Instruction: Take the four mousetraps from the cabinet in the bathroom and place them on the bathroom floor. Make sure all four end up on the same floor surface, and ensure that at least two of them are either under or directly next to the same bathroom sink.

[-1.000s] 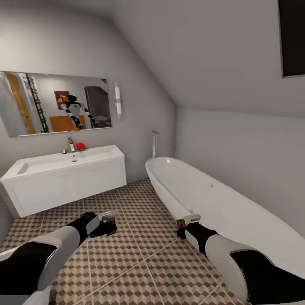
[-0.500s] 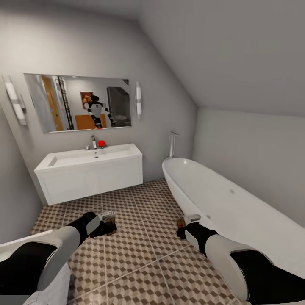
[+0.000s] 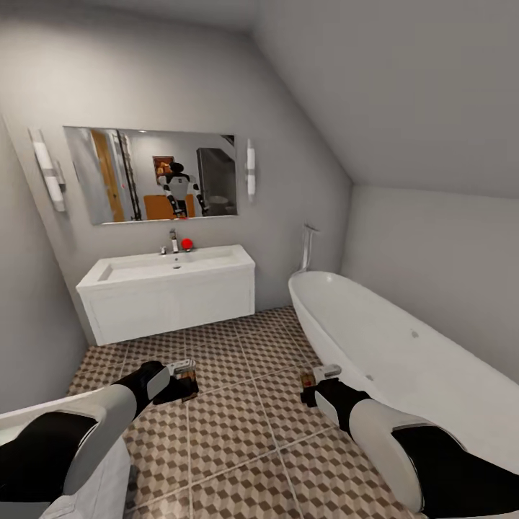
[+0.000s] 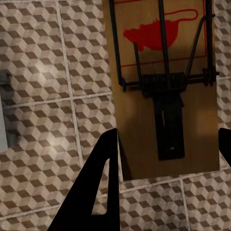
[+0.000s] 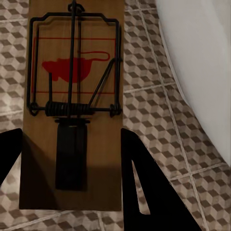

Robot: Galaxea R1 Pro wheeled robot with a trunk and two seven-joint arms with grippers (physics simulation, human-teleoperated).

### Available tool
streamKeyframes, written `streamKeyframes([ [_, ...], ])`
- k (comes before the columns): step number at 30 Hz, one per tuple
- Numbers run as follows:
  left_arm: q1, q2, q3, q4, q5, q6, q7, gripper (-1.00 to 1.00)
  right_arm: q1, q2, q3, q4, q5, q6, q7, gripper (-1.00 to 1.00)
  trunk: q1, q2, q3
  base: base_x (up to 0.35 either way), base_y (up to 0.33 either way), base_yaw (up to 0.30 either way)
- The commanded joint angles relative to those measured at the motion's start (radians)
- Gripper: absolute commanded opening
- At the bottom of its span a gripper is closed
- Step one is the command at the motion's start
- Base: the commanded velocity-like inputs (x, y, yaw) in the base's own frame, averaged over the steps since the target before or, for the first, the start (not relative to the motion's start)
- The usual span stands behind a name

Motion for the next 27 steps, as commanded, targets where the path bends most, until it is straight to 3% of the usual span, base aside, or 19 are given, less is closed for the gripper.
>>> streamKeyframes([
  [1, 0.0, 0.0, -0.007, -0.002, 0.008, 0.007, 0.005, -1.0, -0.001, 0.0, 0.005, 0.0, 0.006, 0.006, -0.002, -1.0, 0.001, -0.001, -0.002, 0.297, 0.0, 0.004],
  [27, 0.0, 0.001, -0.007, -0.002, 0.009, 0.008, 0.006, -1.0, -0.001, -0.001, 0.005, 0.0, 0.005, 0.006, -0.003, -1.0, 0.001, -0.001, -0.002, 0.32, 0.0, 0.0],
])
